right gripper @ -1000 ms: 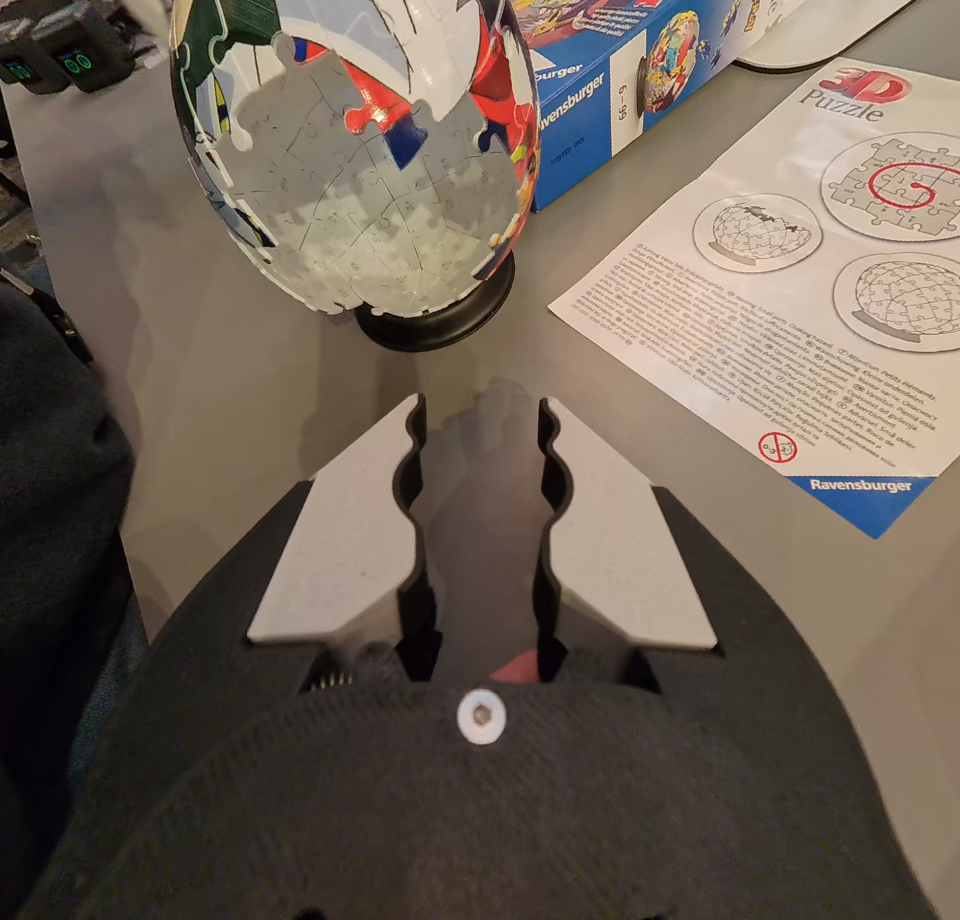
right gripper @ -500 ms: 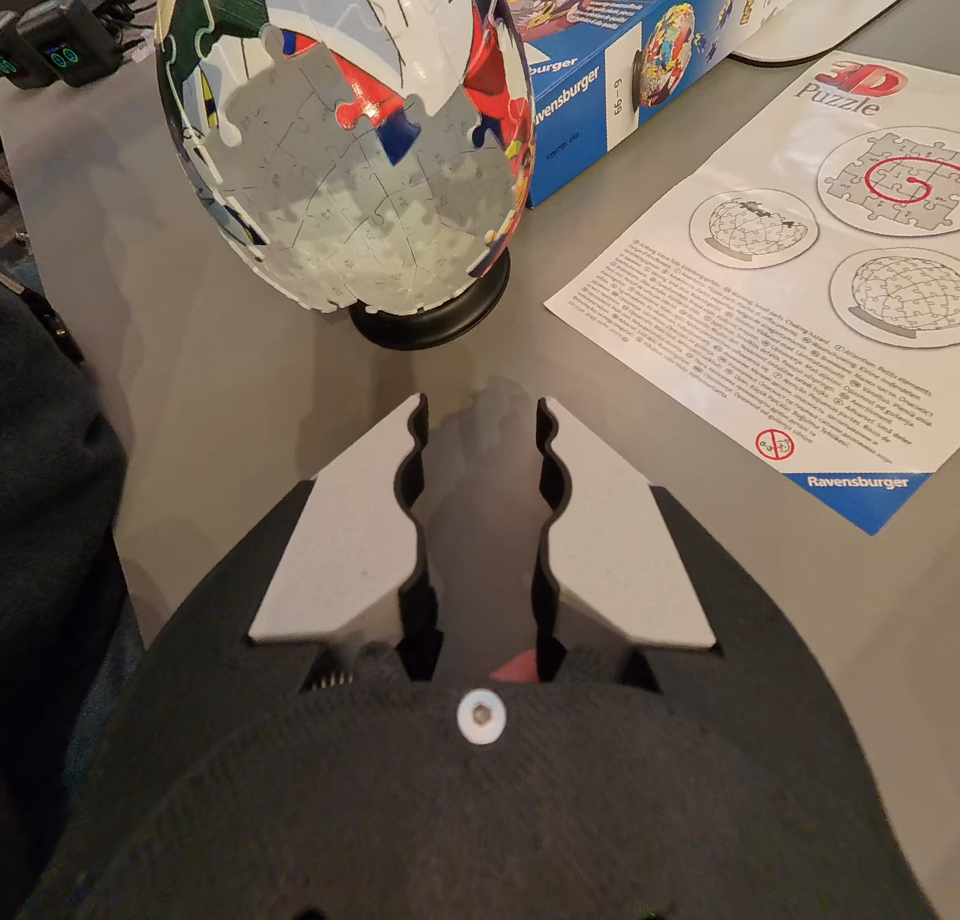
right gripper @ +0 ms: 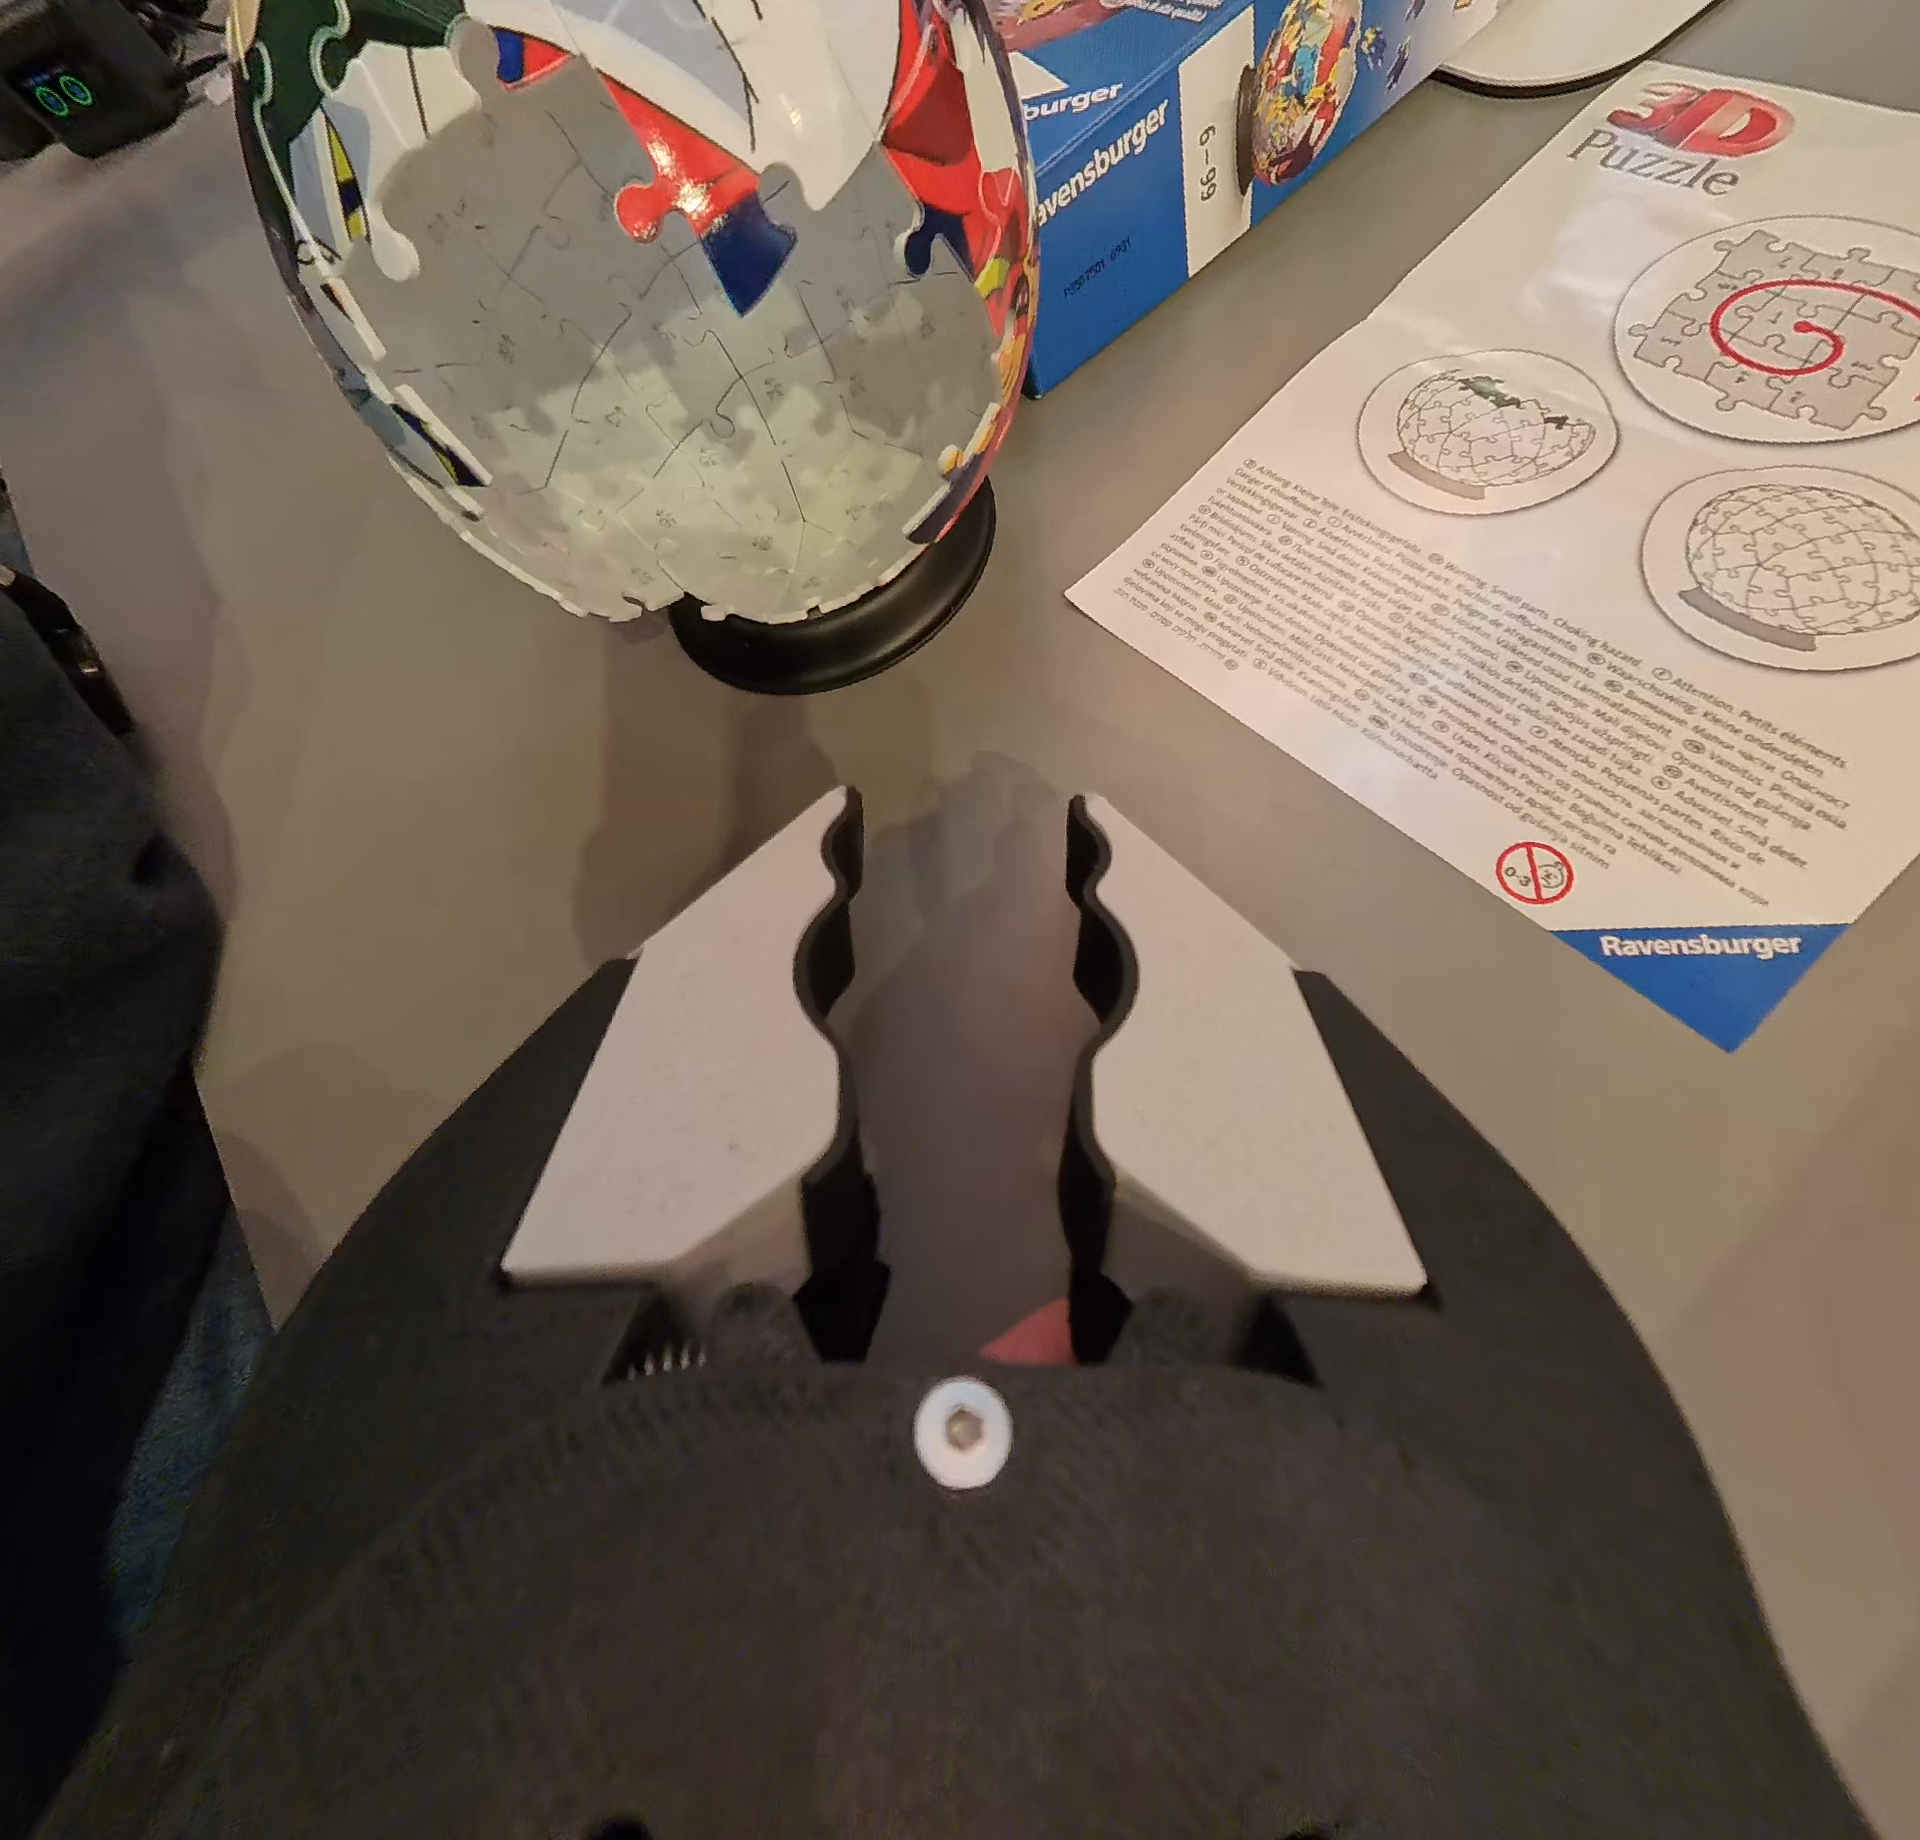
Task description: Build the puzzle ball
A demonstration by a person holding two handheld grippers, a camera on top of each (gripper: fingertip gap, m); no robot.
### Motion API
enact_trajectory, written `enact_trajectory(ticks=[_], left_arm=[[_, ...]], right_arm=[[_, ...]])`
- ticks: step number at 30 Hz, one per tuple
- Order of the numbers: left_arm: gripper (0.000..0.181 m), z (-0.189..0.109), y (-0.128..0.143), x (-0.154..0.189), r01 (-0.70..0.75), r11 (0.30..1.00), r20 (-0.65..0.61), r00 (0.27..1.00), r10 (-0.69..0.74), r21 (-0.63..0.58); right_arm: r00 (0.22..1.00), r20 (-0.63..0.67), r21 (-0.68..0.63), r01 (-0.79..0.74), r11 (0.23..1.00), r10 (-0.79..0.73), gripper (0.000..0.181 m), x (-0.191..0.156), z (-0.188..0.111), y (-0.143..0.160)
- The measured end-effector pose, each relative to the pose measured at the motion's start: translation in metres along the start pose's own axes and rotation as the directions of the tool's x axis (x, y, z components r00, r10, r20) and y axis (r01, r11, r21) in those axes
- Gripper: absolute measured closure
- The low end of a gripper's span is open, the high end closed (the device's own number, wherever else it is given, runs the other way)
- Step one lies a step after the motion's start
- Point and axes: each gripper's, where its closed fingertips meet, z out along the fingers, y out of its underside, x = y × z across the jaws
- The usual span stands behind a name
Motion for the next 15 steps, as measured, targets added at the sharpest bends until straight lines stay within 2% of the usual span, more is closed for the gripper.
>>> enact_trajectory(ticks=[10,15], left_arm=[[0.147,0.010,-0.006,0.000,-0.055,0.998,-0.038,0.998,0.054,-0.015],[0.145,0.006,-0.030,0.014,-0.083,0.994,-0.093,0.992,0.089,0.070]], right_arm=[[1.000,-0.012,-0.015,-0.020,1.000,0.019,0.145,0.003,0.002,0.002],[1.000,-0.017,-0.023,-0.027,0.999,0.026,0.145,0.004,0.003,0.003]])
